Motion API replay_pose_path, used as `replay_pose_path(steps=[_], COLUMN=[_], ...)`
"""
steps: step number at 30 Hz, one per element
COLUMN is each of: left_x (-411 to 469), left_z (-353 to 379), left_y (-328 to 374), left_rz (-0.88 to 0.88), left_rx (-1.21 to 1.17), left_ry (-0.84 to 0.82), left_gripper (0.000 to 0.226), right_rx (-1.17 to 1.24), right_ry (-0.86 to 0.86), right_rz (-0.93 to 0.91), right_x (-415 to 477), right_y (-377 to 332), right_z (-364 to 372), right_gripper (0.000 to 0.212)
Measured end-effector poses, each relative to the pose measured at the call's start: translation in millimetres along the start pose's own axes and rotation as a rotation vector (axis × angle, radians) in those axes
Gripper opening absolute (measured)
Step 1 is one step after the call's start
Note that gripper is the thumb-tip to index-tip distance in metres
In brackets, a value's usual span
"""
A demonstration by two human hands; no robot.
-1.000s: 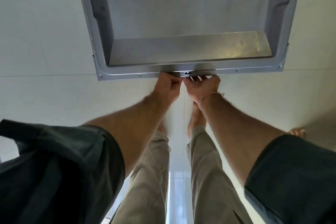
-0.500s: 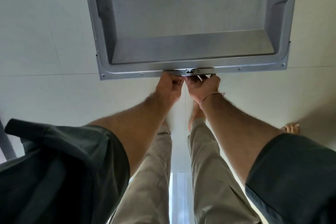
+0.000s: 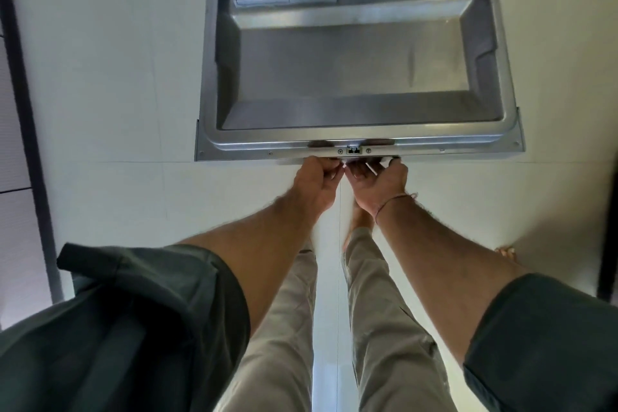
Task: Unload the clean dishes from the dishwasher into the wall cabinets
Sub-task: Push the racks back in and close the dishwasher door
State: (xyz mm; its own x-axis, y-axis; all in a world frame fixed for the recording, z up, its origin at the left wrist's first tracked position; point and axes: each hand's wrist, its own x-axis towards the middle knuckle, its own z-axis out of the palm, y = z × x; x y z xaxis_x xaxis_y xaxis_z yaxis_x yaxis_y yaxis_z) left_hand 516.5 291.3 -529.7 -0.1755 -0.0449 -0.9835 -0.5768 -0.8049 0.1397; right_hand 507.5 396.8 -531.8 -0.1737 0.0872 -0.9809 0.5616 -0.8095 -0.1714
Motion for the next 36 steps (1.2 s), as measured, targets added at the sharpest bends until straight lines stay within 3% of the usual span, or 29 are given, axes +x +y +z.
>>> replay_pose_path(steps=[22,36], left_x=[-187,-267], left_z=[82,154], left_y=[95,167], left_rz=[0.218,0.521], left_rx=[0.166,0.349], left_ry=[-0.094,-0.112], left_gripper=[0.025,0.034], right_rx=[-0.2,-0.358], right_ry=[-0.14,-0.246], right_rz=[-0.178,-0.308], right_x=[-191,-268], right_y=[-79,-141], right_z=[99,187], right_gripper=[0.053,0.056])
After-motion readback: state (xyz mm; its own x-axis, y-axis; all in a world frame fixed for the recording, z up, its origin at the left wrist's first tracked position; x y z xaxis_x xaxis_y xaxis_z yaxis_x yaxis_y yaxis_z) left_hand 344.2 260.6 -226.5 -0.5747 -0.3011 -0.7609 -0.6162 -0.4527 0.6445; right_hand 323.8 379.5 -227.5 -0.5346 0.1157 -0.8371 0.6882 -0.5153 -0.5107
